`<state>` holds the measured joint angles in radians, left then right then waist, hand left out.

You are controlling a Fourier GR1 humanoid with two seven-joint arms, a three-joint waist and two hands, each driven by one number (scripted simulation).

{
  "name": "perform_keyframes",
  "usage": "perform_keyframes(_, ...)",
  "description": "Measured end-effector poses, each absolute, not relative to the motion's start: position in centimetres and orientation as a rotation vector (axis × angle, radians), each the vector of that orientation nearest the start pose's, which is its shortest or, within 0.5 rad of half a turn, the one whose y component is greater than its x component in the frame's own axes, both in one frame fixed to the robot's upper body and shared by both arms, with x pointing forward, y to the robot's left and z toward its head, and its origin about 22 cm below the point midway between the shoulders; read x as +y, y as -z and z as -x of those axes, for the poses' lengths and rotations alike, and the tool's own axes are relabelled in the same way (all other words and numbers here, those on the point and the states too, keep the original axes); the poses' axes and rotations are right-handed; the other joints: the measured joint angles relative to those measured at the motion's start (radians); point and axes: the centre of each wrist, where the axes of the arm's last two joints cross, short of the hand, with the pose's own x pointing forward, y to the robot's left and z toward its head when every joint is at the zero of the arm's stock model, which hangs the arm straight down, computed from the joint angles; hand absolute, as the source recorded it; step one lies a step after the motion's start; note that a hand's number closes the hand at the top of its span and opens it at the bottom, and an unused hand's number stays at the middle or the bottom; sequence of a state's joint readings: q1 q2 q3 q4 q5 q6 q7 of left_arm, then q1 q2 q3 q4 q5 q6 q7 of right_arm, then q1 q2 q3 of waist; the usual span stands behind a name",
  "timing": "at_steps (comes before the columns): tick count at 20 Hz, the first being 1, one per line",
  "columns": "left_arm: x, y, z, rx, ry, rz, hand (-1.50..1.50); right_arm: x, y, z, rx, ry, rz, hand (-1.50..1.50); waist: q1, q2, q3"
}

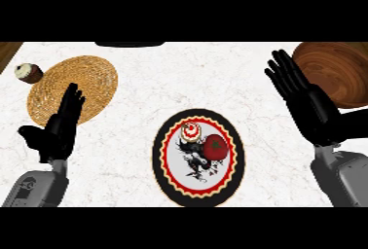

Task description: Pick the tomato from the plate and place it in the bowl

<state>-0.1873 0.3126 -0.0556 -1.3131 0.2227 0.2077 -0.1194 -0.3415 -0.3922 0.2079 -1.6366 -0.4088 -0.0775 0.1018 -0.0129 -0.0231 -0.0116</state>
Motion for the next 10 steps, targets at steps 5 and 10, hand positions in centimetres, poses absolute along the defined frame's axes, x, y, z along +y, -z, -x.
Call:
perform_keyframes(5,30.3,-2.5,-28.9,-1.618,0.021,-0.288,0.0,-22.5,-14.8,-29.4,-1.911,-0.323,-0.064,1.5,0.01,0.012,0.008)
perform_keyframes(10,32.1,-3.0,-28.4,-1.589,0.035,-0.362,0.0,-26.9,-13.7,-28.9,-1.698,-0.5,0.445,-1.5,-0.033,0.004,-0.002)
